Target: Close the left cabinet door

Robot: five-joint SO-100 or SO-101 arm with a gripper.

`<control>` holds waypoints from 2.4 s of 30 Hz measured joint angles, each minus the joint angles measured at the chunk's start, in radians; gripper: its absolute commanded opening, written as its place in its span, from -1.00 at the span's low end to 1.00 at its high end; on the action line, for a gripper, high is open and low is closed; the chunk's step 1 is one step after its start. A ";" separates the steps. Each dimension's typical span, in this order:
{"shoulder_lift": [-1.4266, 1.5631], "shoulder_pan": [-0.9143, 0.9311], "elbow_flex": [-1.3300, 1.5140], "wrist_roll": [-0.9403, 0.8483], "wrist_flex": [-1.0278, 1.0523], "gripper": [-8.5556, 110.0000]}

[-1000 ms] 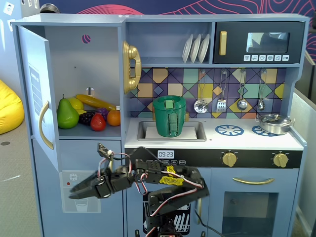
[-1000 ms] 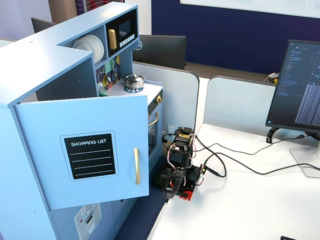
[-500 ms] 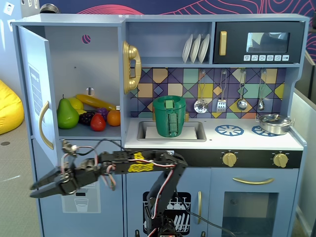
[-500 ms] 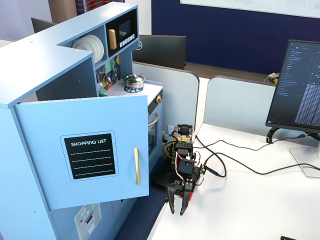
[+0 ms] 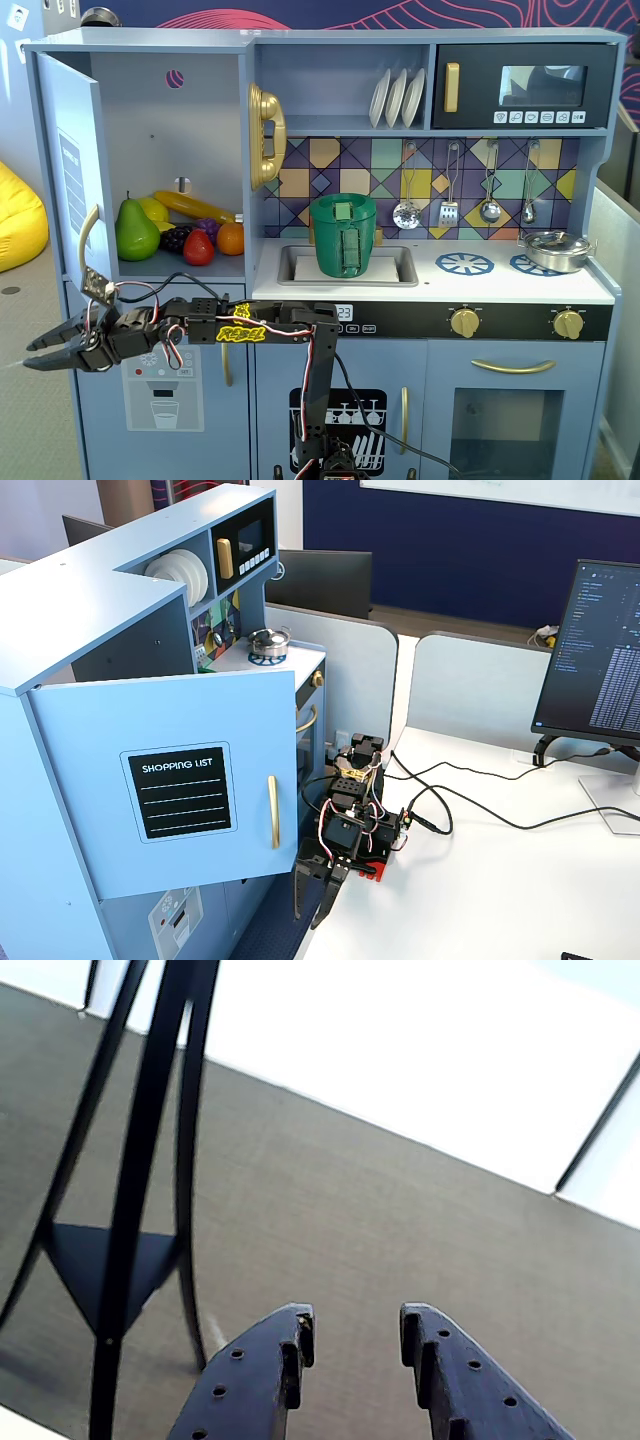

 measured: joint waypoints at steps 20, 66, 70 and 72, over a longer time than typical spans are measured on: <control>0.324 0.403 0.224 -0.015 0.114 -0.86; 1.404 1.671 1.396 0.356 1.042 -0.86; 1.457 1.681 1.404 0.416 1.150 -0.86; 1.466 1.681 1.393 0.426 1.167 -0.86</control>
